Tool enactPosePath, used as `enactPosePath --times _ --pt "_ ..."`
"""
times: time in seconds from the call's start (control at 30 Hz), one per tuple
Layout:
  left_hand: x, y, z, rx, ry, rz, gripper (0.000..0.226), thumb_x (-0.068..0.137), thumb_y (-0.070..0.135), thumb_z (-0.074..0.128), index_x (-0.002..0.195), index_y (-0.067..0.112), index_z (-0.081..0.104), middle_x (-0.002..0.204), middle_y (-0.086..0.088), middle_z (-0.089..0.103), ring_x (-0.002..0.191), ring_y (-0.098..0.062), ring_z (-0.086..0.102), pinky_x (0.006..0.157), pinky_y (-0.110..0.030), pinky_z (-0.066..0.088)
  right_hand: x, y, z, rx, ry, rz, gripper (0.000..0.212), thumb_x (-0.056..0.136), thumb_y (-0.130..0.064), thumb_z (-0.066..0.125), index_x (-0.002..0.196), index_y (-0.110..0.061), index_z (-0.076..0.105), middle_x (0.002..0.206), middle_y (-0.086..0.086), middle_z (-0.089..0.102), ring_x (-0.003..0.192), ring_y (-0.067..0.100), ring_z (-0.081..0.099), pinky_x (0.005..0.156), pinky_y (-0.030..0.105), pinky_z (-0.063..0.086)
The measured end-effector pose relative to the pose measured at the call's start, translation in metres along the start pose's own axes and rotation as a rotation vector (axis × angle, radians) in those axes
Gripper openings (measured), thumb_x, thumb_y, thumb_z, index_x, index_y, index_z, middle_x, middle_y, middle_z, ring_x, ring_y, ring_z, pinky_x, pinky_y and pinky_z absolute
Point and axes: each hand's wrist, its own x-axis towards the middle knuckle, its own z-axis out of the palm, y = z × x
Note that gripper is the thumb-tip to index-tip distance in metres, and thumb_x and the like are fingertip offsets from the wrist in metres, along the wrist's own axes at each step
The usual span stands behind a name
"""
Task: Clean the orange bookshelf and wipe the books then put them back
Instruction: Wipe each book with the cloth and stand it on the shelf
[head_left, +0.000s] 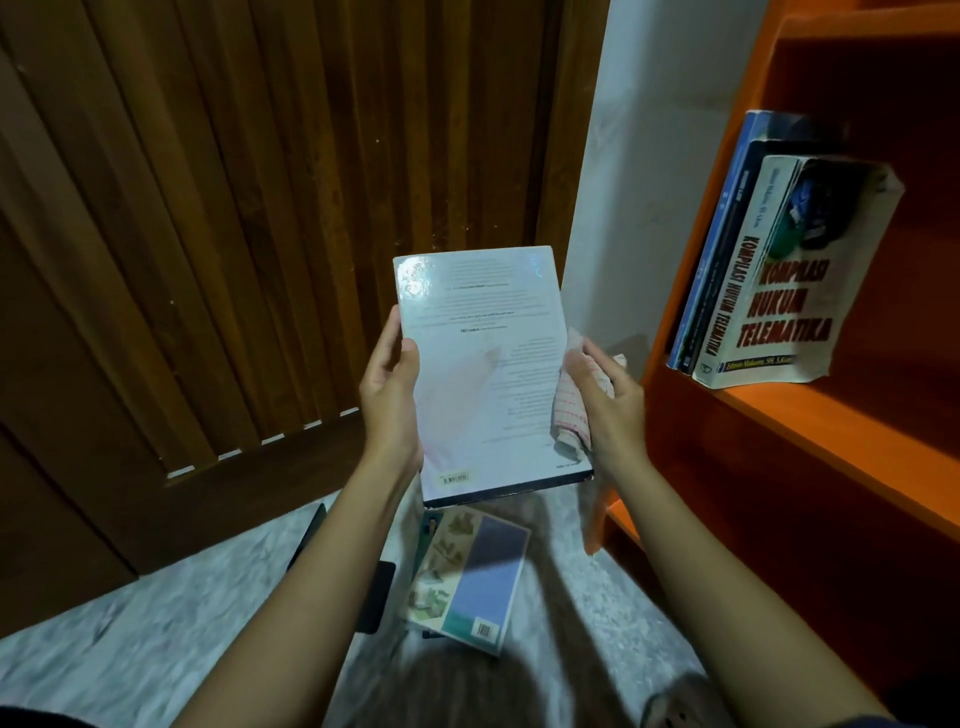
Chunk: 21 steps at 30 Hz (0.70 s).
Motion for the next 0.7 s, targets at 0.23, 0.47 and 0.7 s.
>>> enactPosePath --times 0.23,0.47,0.7 --pt "0.007 0.008 -0.006 0.009 -0.099 -0.025 0.038 0.095 0.018 0.049 0.128 0.039 0.049 0.126 0.006 0.062 0.109 -0.018 0.064 0.098 -0.054 0.042 -0.007 0.017 -0.003 0.293 -0.269 0.124 0.072 0.057 -0.010 0.084 0.124 -0.012 0.057 0.117 0.016 0.066 0.106 0.034 0.063 0.083 0.041 0.054" --pt "0.023 0.003 -0.006 0.338 -0.096 0.066 0.047 0.098 0.021 0.047 0.140 0.039 0.034 0.136 0.013 0.051 0.116 -0.009 0.058 0.083 -0.031 0.057 -0.015 0.002 0.012 0.263 -0.069 0.039 0.066 0.061 0.005 0.074 0.122 -0.015 0.060 0.115 0.015 0.066 0.103 0.031 0.065 0.085 0.044 0.054" --pt "0.012 0.026 0.024 0.657 -0.014 0.563 0.038 0.096 0.016 0.049 0.134 0.021 0.049 0.135 0.003 0.047 0.122 -0.003 0.046 0.096 -0.017 0.044 -0.019 -0.018 0.010 -0.026 0.053 -0.251 0.067 0.070 0.011 0.073 0.120 -0.029 0.054 0.106 0.000 0.067 0.085 -0.001 0.067 0.071 0.014 0.052"
